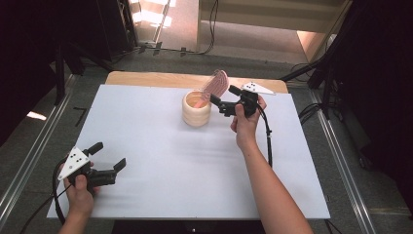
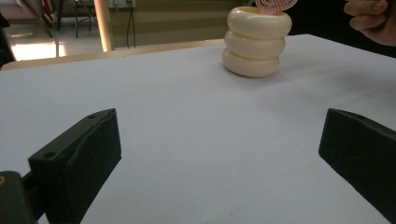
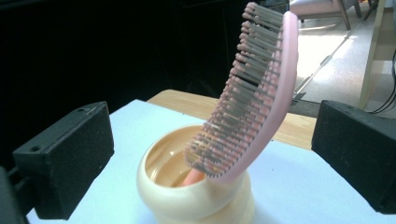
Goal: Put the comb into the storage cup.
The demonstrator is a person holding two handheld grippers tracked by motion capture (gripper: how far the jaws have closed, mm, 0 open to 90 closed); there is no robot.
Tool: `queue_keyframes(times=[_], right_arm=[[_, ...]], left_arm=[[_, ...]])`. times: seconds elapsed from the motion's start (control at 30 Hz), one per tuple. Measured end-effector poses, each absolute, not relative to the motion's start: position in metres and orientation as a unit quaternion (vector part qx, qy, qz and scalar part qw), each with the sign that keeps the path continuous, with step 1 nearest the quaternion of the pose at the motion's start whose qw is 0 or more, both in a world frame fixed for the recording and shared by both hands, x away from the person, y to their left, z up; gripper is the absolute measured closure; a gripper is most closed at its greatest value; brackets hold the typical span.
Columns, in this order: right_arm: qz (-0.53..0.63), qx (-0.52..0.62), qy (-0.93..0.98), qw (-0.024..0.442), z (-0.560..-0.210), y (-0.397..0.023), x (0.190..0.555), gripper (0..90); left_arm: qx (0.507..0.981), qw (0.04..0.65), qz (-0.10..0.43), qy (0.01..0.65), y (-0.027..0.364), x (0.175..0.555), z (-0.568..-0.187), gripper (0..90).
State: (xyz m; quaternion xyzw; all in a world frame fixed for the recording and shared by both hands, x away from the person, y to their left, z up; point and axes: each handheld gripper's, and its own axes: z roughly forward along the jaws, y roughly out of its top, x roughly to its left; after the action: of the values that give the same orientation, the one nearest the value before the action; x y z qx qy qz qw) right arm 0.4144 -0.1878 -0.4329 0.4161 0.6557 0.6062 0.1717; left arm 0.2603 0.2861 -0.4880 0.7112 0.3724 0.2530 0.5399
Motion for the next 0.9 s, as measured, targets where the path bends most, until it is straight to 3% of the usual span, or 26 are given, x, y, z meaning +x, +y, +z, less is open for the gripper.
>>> queue_keyframes(times=[0.9], right_arm=[[0.586, 0.41, 0.671, 0.197, -0.455, -0.224, 0.362, 0.0]], left_arm=[[0.714, 0.537, 0.255, 0.37, 0.285, 0.26, -0.488, 0.0]])
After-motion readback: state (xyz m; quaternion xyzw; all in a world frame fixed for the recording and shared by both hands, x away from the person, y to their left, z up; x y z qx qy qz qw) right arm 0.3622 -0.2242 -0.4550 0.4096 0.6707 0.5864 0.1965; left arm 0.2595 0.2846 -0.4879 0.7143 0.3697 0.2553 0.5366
